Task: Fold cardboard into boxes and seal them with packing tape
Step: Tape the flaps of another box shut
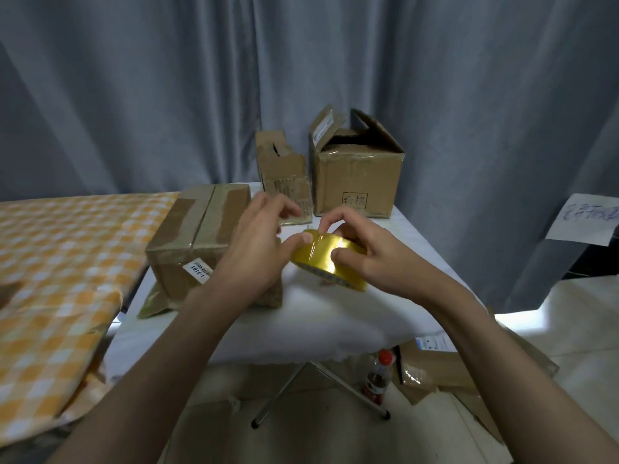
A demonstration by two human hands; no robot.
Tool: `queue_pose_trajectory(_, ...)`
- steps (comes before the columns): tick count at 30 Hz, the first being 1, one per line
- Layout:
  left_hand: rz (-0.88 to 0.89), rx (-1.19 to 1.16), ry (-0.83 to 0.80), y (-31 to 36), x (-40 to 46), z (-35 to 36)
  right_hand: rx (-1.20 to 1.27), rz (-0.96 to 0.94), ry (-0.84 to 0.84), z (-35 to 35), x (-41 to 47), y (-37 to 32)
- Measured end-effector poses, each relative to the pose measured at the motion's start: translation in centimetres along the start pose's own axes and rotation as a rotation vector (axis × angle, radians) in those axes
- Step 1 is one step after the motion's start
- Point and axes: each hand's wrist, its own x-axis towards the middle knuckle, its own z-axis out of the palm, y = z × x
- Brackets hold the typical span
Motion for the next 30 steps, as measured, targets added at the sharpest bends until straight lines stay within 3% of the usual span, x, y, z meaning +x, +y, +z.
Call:
queue_pose_trajectory(5,0.099,0.209,0.064,-1.2,0.3,-0.9,0.125,0.059,0.052,0.1,2.3,0.9)
queue_pose_trajectory(9,0.078,0.264,0.095,-2.5,-0.1,-3.0,-0.129,0.178,0.089,2.4,5.3,3.4)
queue_pose_trajectory(13,0.025,0.325,0.152,-5.0,-0.9,-5.9,-0.602,0.19,0.042,4.9,7.1,5.2)
queue_pose_trajectory(20,-0.152,0.403,0.126,-8.6,-2.6,-8.0,-0.717,0.236,0.095,6.7,8.1,5.0)
queue_pose_trajectory(25,-0.38,0.392,0.038,-9.2,-2.9,-7.5,-0.203,0.069,0.43,9.1,9.2,-0.7)
queue_pose_trajectory(30,-0.392,0.358,0.021,-8.8,-3.4,-6.7,-0.128,0.109,0.315,11.7,8.4,-3.1)
